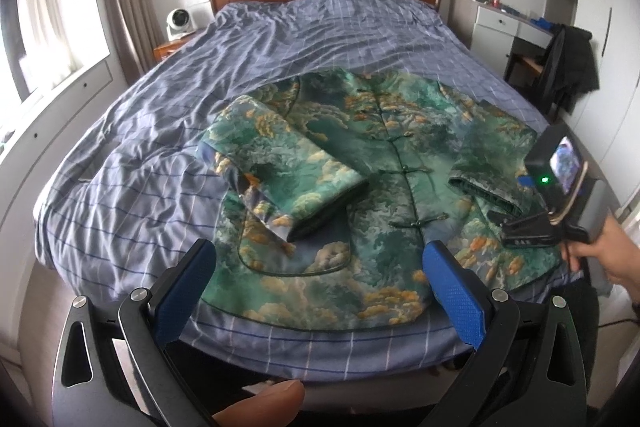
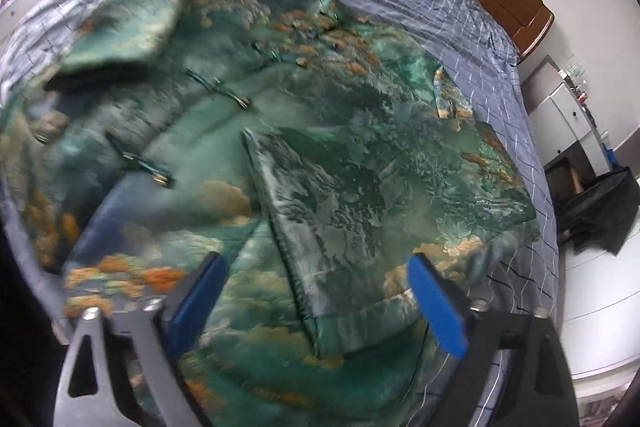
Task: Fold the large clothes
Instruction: 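Grasp the folded sleeve cuff with the right gripper and lift it outward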
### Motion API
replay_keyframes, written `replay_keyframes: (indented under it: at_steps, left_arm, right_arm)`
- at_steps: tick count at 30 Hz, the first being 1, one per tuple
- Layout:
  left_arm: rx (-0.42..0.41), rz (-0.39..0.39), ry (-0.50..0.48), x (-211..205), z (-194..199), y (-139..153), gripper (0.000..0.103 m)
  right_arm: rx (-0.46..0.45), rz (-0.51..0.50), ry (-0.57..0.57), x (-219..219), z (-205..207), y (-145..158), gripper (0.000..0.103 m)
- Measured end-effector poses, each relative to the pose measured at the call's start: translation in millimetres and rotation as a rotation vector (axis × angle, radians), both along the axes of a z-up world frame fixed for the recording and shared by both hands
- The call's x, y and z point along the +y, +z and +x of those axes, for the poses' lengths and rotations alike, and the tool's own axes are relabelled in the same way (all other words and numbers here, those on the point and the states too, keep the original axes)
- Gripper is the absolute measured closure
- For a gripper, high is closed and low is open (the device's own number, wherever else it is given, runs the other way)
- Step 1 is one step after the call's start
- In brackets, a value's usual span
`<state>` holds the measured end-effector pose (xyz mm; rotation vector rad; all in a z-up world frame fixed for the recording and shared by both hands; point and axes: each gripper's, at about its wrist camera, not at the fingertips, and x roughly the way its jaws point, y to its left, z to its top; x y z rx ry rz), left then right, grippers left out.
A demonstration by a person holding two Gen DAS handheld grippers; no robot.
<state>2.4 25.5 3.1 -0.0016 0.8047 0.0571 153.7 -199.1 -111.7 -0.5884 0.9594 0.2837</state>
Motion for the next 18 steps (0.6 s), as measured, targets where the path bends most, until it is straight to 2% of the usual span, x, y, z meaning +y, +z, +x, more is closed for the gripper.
replay_keyframes:
  at_steps: [2,4,5,6,7,13,16,18]
  left_arm:
    - [0.008,-0.002,0.0,0.0,0.9,-1.5,0.0]
    - [0.017,0.0,0.001,-0.1,2.3,-2.9,0.0]
    - [0.023,0.001,0.002,-0.1,3.4,-3.8,0.0]
    - [0.028,0.003,0.003,-0.1,4.7,-4.5,0.0]
    - [0.032,0.005,0.003,0.2,5.9,-5.5,0.0]
    - [0.041,0.018,-0.001,-3.4,13.1,-6.8,0.0]
    - [0.045,0.016,-0.001,-3.8,15.3,-7.1,0.0]
    - [0.052,0.013,-0.001,-3.2,18.7,-7.9,0.0]
  right_arm:
    - [0.013,-0.008,-0.023,-5.7,6.1,-9.0,0.03]
    - [0.021,0.029,-0.049,-16.8,9.1,-8.0,0.059]
    - [0.023,0.051,-0.062,-21.5,10.3,-5.0,0.067]
    - [0.02,0.094,-0.084,-29.6,11.2,2.4,0.082]
    - [0.0,0.127,-0.114,-39.2,11.7,12.1,0.088]
    - [-0.176,0.31,-0.302,-113.0,11.3,81.8,0.092]
    - [-0.276,0.391,-0.45,-178.8,5.5,114.0,0.092]
    - [-0.306,0.444,-0.55,-221.7,2.1,123.0,0.092]
